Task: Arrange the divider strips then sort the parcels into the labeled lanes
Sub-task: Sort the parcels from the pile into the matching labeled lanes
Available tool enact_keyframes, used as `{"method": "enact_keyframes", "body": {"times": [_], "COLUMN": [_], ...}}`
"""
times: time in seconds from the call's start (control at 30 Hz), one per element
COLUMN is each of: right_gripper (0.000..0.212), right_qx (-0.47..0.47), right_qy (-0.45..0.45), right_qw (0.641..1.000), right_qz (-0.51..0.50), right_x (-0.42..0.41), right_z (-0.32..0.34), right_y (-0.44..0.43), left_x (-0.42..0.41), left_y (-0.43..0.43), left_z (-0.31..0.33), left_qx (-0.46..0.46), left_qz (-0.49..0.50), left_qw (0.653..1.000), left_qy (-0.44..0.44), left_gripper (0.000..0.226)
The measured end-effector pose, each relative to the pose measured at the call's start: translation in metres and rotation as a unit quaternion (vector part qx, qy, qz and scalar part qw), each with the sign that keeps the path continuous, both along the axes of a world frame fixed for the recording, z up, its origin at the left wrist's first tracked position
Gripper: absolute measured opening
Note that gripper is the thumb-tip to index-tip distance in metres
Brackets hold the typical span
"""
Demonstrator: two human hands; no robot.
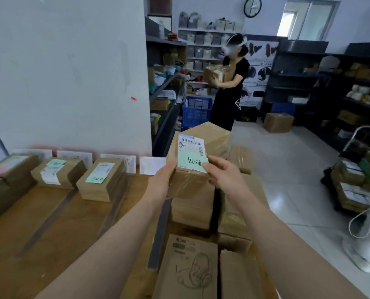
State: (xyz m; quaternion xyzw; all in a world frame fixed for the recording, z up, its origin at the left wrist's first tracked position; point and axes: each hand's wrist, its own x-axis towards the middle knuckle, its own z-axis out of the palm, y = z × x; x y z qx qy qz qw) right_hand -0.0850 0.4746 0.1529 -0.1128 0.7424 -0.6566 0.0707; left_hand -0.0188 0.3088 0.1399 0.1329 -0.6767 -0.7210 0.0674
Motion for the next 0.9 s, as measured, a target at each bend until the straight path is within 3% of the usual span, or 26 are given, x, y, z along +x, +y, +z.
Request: {"method": "enact_keyframes", "body": {"times": [0.1,0.27,0.43,0.57,0.9], "right_gripper": [0.042,0.037,0.034,0.026,0.004], "right_qx": [0.003,0.009,0.010,0.007,0.017], "right_qy": [-0.011,-0.023,-0.027,-0.027,-0.054], "right_qw": [1.000,0.999,0.998,0.998,0.997], "right_qz": [0.011,0.044,0.062,0.062,0.054], "right_x": [0.005,0.012,0.016,0.020,0.046], "right_z": [-0.002,-0.008,-0.015,-0.020,-0.024], "right_y": [-0.028,-0.079,-0.138,-0.197,-0.350], "left_x": [0.012,0.023,0.030,0.031,0.051], "left_y": [-0.020,-0.068,-0.129,-0.188,-0.346], "left_z": [-0.002,-0.019,-0.031,-0.032,-0.034], "left_qx": [-0.001,-0.010,-0.008,0.004,0.001], "left_qz": [0.008,0.036,0.044,0.055,0.034], "left_qw": [1.000,0.999,0.999,0.998,0.997], "left_qy": [-0.001,-0.012,-0.026,-0.029,-0.069], "left_gripper": [0.065,0.037,0.046,0.036,0.040]}}
